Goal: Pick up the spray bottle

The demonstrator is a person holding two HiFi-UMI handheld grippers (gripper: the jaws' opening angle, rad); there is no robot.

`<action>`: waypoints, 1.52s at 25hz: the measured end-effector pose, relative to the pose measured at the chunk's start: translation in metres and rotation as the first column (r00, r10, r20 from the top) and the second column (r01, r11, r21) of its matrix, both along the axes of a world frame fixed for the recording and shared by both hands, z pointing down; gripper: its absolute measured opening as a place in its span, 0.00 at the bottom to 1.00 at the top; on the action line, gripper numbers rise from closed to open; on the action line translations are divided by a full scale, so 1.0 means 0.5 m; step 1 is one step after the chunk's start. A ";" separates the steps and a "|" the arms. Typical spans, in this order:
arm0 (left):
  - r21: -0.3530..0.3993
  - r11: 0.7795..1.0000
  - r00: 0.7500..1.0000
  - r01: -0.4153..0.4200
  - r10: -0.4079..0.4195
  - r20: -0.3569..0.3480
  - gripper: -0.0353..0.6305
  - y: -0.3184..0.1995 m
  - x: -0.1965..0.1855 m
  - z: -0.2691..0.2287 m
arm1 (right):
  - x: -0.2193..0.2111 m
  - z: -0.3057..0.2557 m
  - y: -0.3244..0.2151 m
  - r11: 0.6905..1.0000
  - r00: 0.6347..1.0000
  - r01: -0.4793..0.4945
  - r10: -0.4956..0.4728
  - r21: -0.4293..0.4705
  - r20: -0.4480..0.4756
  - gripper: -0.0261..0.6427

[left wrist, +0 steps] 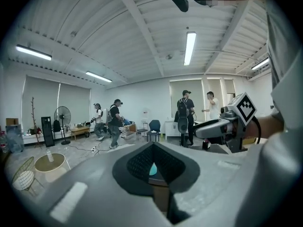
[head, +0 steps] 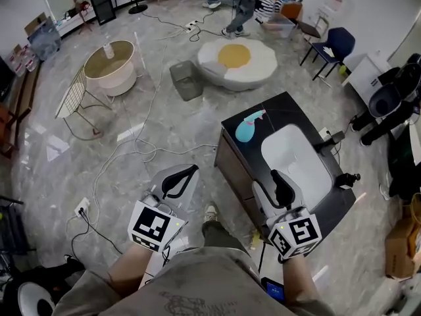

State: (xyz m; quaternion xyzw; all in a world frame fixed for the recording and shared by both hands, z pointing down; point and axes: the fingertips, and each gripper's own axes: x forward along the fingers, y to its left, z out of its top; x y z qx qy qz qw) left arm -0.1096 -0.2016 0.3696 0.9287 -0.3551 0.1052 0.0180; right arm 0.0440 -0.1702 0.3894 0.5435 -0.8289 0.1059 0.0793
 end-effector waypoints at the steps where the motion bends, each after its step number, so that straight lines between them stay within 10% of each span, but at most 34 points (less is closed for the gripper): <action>1: -0.007 1.000 1.000 -0.004 0.004 0.005 0.05 -0.025 0.012 0.006 | 0.006 0.005 -0.024 1.000 1.000 0.001 -0.001 -0.006 0.001 0.38; 14: -0.093 0.996 0.998 -0.015 0.021 0.065 0.05 -0.286 0.135 0.087 | 0.068 0.132 -0.267 0.984 0.999 0.052 -0.052 -0.168 0.007 0.41; 38: -0.141 0.981 0.975 -0.136 0.158 0.157 0.05 -0.451 0.185 0.143 | 0.128 0.216 -0.394 0.969 0.997 -0.071 0.071 -0.236 -0.011 0.43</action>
